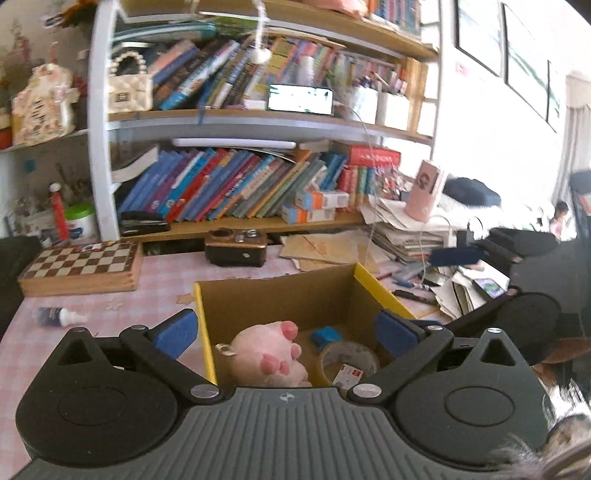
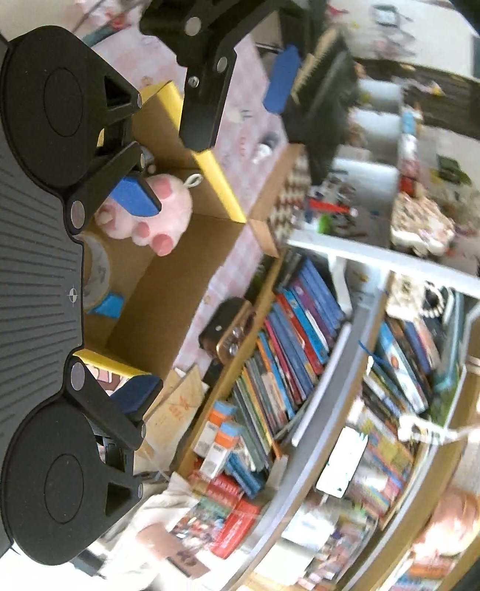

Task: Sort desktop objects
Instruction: 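Withdraw both open tools from the box back over the table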

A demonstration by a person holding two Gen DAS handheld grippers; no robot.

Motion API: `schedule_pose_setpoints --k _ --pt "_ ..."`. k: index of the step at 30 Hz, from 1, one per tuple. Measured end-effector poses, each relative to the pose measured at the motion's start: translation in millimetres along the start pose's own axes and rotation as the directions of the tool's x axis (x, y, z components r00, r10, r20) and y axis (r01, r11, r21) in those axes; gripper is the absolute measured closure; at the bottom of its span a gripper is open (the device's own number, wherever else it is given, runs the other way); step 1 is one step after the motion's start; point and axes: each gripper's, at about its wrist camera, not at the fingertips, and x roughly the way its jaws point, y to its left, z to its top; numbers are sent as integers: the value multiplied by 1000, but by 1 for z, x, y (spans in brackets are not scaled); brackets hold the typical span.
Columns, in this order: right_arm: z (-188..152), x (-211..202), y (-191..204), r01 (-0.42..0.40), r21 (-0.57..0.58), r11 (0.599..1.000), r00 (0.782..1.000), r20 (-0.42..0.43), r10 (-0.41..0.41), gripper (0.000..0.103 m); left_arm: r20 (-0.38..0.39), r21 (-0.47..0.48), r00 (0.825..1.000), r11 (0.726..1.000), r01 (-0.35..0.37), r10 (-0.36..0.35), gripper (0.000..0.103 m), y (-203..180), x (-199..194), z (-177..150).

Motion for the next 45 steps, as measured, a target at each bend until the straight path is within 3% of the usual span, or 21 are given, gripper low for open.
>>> schedule_pose_setpoints --k 6,10,25,35,45 --pt "-12 -23 -6 107 206 973 993 34 -116 8 12 -68 998 996 -57 58 0 9 -24 -12" --pt "-21 -37 1 143 270 952 988 24 -155 8 11 -93 997 993 -70 71 0 15 -36 -23" --pt "-52 -63 70 224 380 898 974 -99 -201 8 -79 -72 997 997 -23 17 0 45 -70 -71" --pt "-66 -79 127 262 448 855 965 -122 -232 8 -114 -33 993 999 -11 7 0 67 -94 -99" --pt "-68 -83 168 277 449 849 960 -164 -226 8 -142 -19 990 1000 8 -11 0 89 -116 -117"
